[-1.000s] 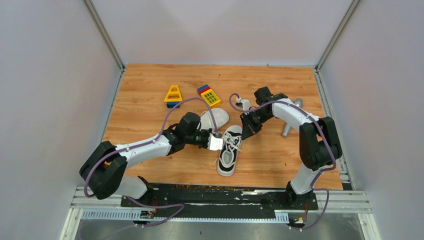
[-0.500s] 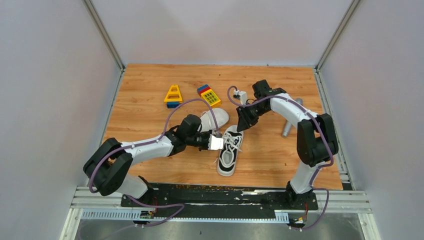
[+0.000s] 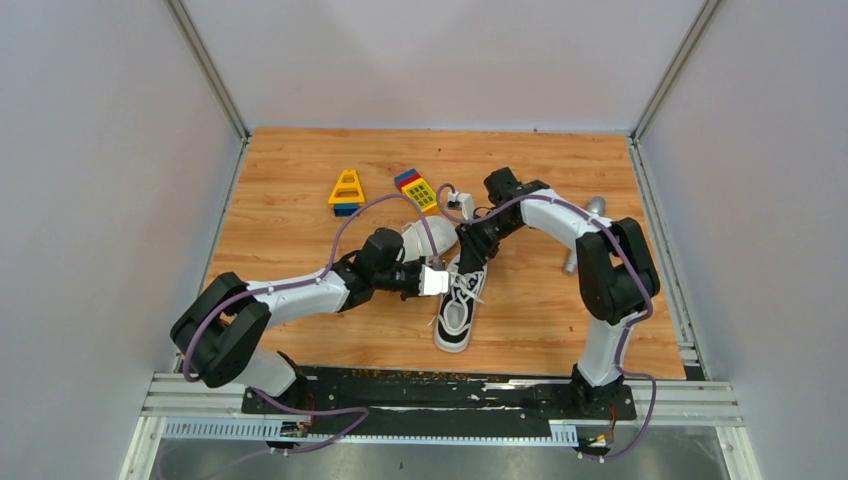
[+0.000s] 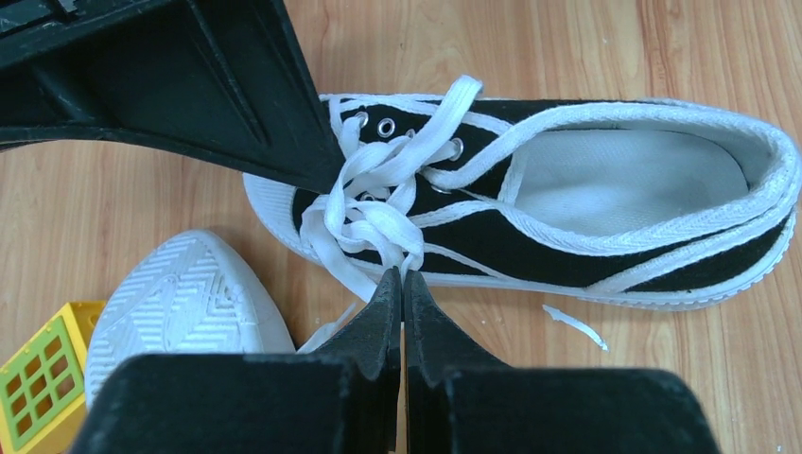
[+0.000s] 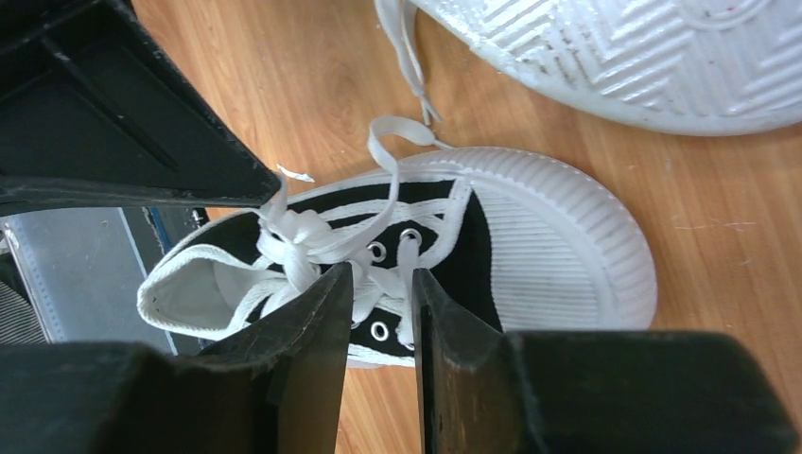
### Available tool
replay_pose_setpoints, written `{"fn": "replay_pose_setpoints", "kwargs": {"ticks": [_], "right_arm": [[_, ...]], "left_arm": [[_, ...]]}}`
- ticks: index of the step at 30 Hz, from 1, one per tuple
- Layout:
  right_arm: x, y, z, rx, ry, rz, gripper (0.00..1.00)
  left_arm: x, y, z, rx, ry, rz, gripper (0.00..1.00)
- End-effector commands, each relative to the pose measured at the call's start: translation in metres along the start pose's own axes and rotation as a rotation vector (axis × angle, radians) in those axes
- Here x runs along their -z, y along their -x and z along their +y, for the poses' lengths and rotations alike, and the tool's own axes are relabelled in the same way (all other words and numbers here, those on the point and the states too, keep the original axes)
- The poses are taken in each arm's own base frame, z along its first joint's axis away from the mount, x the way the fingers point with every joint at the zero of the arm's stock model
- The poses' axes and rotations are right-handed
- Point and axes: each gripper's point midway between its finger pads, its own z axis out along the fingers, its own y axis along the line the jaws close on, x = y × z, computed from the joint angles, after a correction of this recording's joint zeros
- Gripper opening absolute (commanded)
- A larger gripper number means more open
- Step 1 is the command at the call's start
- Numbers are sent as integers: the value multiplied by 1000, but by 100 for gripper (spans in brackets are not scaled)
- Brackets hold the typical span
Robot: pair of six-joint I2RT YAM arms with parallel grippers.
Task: Tie the shoes
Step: Tie the shoelace on the shoe.
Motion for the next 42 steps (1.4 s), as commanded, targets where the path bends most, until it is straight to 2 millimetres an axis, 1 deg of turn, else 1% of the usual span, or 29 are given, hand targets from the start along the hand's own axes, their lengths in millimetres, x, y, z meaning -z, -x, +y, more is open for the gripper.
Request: {"fn": "replay_pose_setpoints", "kwargs": {"ticks": [1, 6, 11, 17, 22, 25, 29, 31, 34, 35, 36, 37, 38, 39, 42], "right_arm": [[10, 11, 22, 80, 52, -58, 31], [10, 9, 24, 89, 57, -45, 31], [13, 8, 32, 129, 79, -49, 33], [4, 7, 29, 125, 82, -20, 34], [-5, 4, 23, 133, 52, 15, 34], [-6, 3, 19, 131, 28, 22, 26], [-4, 3, 18, 135, 11, 20, 8], [-1, 2, 18, 129, -1, 20, 0], [9, -1, 16, 128, -52, 15, 0], [14, -3, 15, 127, -74, 12, 0], [17, -5, 14, 125, -94, 10, 0], [20, -10, 12, 117, -118, 15, 0], [23, -14, 11, 108, -132, 16, 0], [24, -20, 9, 93, -151, 25, 0], [27, -34, 6, 50, -183, 37, 0]], "left_arm": [[-2, 18, 16, -11, 39, -52, 0], [-2, 16, 16, -8, 49, -49, 0], [0, 15, 16, -8, 56, -45, 0], [1, 14, 16, -9, 62, -44, 0], [2, 13, 15, -8, 64, -40, 0], [2, 13, 15, -8, 65, -40, 0], [2, 11, 14, -7, 65, -37, 0], [2, 11, 13, -4, 64, -31, 0], [7, 9, 13, 9, 70, -9, 0], [9, 5, 9, 20, 57, 6, 0], [11, 6, 8, 19, 55, 6, 0], [13, 2, 2, 32, 41, 16, 0], [15, 4, 0, 35, 37, 13, 0], [16, 1, -6, 47, 18, 21, 0], [20, -1, -14, 80, -4, 33, 0]]}}
